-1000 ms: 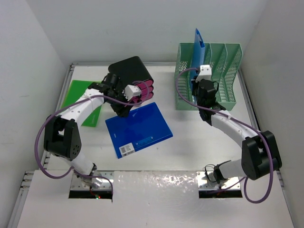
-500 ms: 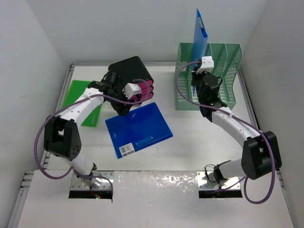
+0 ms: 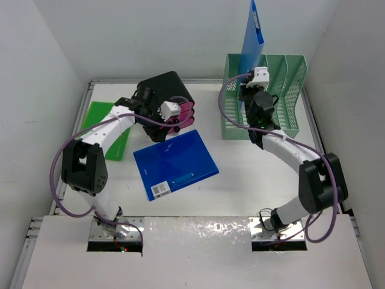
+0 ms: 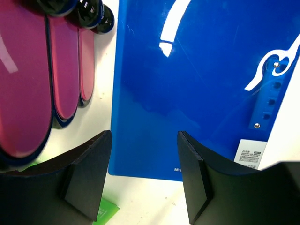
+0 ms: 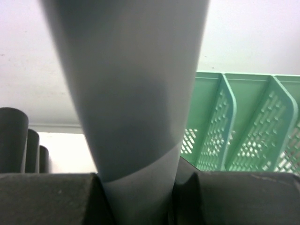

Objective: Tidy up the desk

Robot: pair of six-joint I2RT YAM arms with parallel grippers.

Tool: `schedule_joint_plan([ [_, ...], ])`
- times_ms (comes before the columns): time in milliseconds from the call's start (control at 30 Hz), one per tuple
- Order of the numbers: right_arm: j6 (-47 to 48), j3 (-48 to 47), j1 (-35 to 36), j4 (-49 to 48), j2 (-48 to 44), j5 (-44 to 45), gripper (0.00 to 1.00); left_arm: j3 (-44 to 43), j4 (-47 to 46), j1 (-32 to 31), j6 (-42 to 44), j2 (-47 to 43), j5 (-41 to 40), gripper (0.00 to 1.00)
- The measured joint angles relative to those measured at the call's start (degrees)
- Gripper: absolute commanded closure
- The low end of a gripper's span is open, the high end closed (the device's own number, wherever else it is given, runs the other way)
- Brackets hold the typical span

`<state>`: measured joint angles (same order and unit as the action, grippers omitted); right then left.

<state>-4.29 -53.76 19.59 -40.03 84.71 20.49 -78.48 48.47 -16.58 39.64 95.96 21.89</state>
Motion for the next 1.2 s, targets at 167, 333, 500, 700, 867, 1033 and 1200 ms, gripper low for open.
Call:
schedule_joint_plan([
  [167, 1.5, 1.0, 0.0, -8.5, 6.2, -0.8, 1.0, -1.1, 0.2, 0.0, 0.2, 1.3, 0.2, 0.44],
  [333, 2.1, 4.6, 0.0, -16.9, 10.4, -1.6, 1.0, -1.1, 0.2, 0.0, 0.6, 1.4, 0.3, 0.44],
  [500, 2.1, 6.7, 0.0, -23.8, 14.9, -2.1, 1.0, -1.1, 0.2, 0.0, 0.7, 1.6, 0.3, 0.44],
  [700, 1.1, 8.3, 0.0, -29.5, 20.2, -1.0, 1.0, -1.0, -0.2, 0.0, 0.7, 1.6, 0.4, 0.44],
  [867, 1.4, 9.3, 0.0, -30.7, 24.5, -0.9, 1.0, 0.1, -0.6, 0.0, 0.8, 1.6, 1.0, 0.44],
  [1033, 1.0, 10.4, 0.1, -32.6, 25.7, 2.1, 1.0, 2.1, -0.3, -0.2, 0.9, 1.6, 1.5, 0.43],
  [1200, 0.0, 11.3, 0.8, -29.7, 23.9, 3.5, 0.46, 4.0, -0.2, -1.6, 1.0, 0.4, 1.7, 0.43],
])
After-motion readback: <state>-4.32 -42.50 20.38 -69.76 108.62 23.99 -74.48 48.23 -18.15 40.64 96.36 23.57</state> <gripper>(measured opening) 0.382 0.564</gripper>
